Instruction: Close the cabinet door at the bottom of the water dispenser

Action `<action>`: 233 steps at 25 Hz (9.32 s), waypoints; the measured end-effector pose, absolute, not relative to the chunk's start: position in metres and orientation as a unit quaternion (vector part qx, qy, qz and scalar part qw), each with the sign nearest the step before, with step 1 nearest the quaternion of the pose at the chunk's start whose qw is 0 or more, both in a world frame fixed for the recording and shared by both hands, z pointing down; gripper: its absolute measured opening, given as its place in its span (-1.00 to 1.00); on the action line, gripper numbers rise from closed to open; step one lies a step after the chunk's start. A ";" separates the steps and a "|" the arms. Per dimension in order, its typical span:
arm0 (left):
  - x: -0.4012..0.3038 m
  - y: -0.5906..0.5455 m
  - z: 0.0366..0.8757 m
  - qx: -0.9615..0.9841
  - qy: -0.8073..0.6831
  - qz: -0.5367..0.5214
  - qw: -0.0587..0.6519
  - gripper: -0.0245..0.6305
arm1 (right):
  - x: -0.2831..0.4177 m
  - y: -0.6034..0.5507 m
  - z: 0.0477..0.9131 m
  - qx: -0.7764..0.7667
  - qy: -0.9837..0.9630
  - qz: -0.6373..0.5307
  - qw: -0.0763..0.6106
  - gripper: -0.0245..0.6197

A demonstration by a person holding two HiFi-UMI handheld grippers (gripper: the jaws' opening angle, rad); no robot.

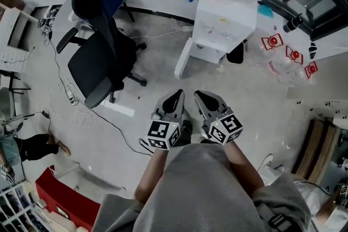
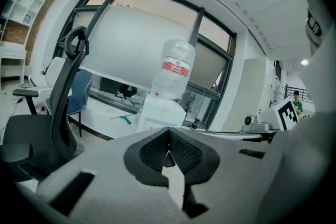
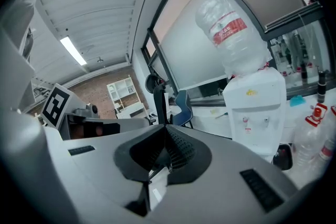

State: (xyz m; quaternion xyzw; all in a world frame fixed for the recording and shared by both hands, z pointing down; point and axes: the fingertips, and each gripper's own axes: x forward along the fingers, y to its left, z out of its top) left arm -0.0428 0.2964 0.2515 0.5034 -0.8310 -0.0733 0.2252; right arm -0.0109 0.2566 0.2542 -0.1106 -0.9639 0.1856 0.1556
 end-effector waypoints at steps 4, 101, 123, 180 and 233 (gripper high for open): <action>-0.066 0.299 0.259 0.511 -0.823 -0.075 0.234 -0.91 | -0.033 0.261 0.260 -0.105 -0.963 0.181 0.171 -0.89; -0.221 0.188 0.713 0.752 -0.508 0.221 0.358 -0.91 | -0.174 0.252 0.833 0.435 -0.718 0.445 0.312 -0.53; -0.217 0.185 0.727 0.760 -0.491 0.224 0.363 -0.91 | -0.140 0.222 0.833 0.461 -0.710 0.412 0.337 -0.53; -0.120 -0.017 0.753 0.714 -0.536 0.243 0.379 -0.91 | -0.053 -0.065 0.823 0.305 -0.853 0.189 0.378 -0.58; -0.125 0.006 0.636 0.729 -0.542 0.215 0.358 -0.91 | -0.045 -0.059 0.679 0.379 -0.847 0.249 0.277 -0.83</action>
